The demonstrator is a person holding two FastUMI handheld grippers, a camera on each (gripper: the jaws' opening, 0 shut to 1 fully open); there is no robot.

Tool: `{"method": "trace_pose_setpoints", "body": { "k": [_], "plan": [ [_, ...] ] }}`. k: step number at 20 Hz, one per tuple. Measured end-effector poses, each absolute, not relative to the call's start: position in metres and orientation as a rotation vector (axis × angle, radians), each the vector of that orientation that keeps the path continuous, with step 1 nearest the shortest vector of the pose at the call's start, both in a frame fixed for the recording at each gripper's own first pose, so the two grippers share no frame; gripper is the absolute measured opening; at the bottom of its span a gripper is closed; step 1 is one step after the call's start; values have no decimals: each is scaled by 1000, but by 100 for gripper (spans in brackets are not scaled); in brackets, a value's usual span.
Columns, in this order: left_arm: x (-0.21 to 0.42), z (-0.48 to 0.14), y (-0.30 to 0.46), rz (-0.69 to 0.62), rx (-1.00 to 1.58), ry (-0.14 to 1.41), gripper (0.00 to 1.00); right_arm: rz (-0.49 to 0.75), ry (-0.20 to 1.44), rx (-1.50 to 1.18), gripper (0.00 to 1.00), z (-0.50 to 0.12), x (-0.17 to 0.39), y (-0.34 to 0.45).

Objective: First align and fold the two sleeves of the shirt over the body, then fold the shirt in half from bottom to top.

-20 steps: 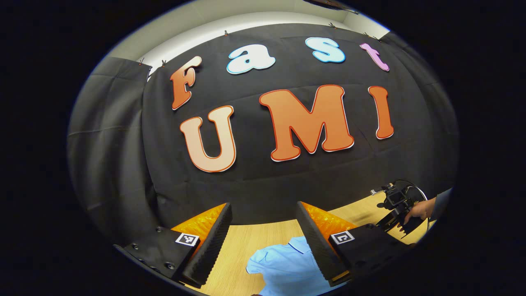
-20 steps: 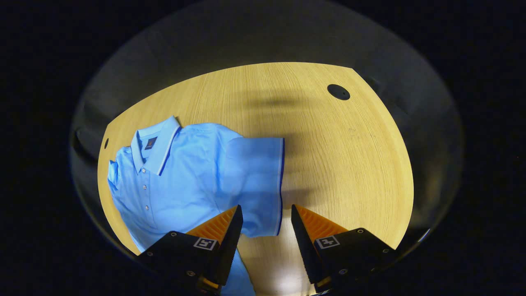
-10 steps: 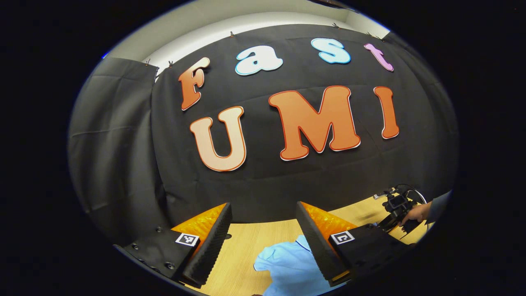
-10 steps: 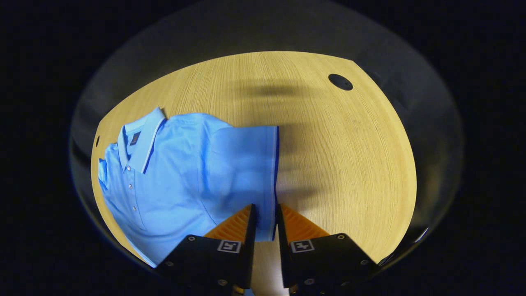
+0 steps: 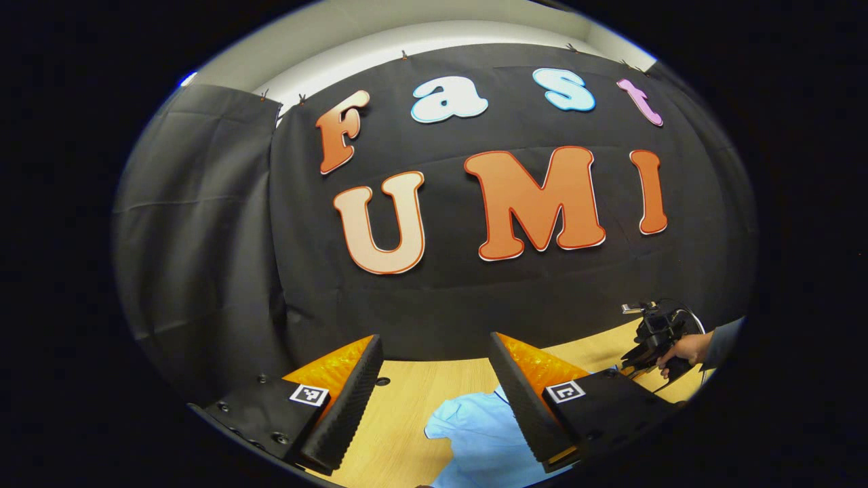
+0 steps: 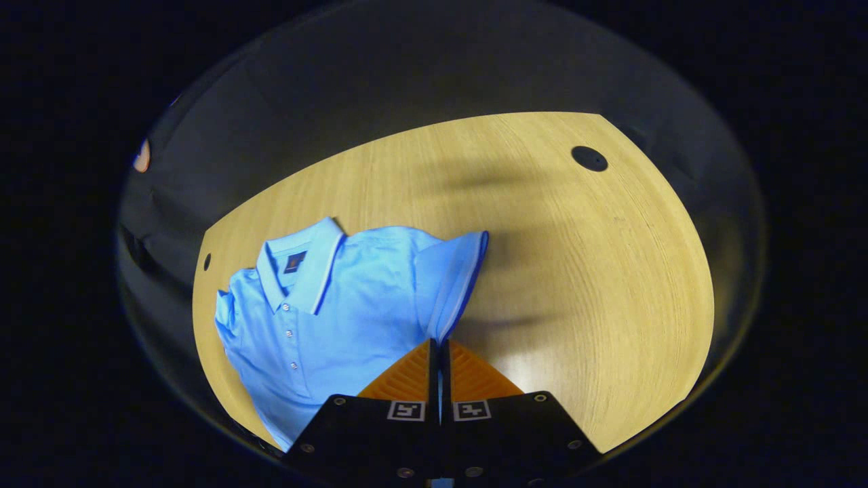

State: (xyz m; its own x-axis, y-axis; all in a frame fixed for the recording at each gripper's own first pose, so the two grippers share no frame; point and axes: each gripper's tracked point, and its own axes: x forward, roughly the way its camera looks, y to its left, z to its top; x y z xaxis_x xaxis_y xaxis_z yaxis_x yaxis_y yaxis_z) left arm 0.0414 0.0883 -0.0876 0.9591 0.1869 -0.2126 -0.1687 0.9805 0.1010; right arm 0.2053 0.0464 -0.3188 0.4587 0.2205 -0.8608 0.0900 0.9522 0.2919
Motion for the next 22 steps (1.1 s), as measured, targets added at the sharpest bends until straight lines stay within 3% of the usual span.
{"method": "trace_pose_setpoints", "body": {
  "k": [9,10,11,12,15,16,18,19,20,22],
  "plan": [
    [66,-163,109,152,-93,400,98,252,1007,372,1,-285,216,124],
    [73,-176,111,141,-109,439,100,256,1011,378,2,-281,211,127],
    [80,-188,116,130,-125,479,100,250,997,366,14,-276,210,127],
    [89,-203,117,106,-143,512,100,238,969,338,9,-272,210,122],
    [107,-240,128,56,-149,623,98,197,909,291,28,-255,206,111],
    [115,-251,131,35,-153,649,99,168,882,287,41,-249,206,104],
    [127,-270,132,-14,-161,694,98,110,833,292,53,-237,204,90],
    [132,-279,134,-33,-162,721,98,88,812,303,50,-231,202,84],
    [139,-291,135,-45,-164,748,98,64,784,313,64,-223,198,77],
    [144,-317,141,-47,-169,821,98,23,739,317,76,-213,191,64]
  ]
}}
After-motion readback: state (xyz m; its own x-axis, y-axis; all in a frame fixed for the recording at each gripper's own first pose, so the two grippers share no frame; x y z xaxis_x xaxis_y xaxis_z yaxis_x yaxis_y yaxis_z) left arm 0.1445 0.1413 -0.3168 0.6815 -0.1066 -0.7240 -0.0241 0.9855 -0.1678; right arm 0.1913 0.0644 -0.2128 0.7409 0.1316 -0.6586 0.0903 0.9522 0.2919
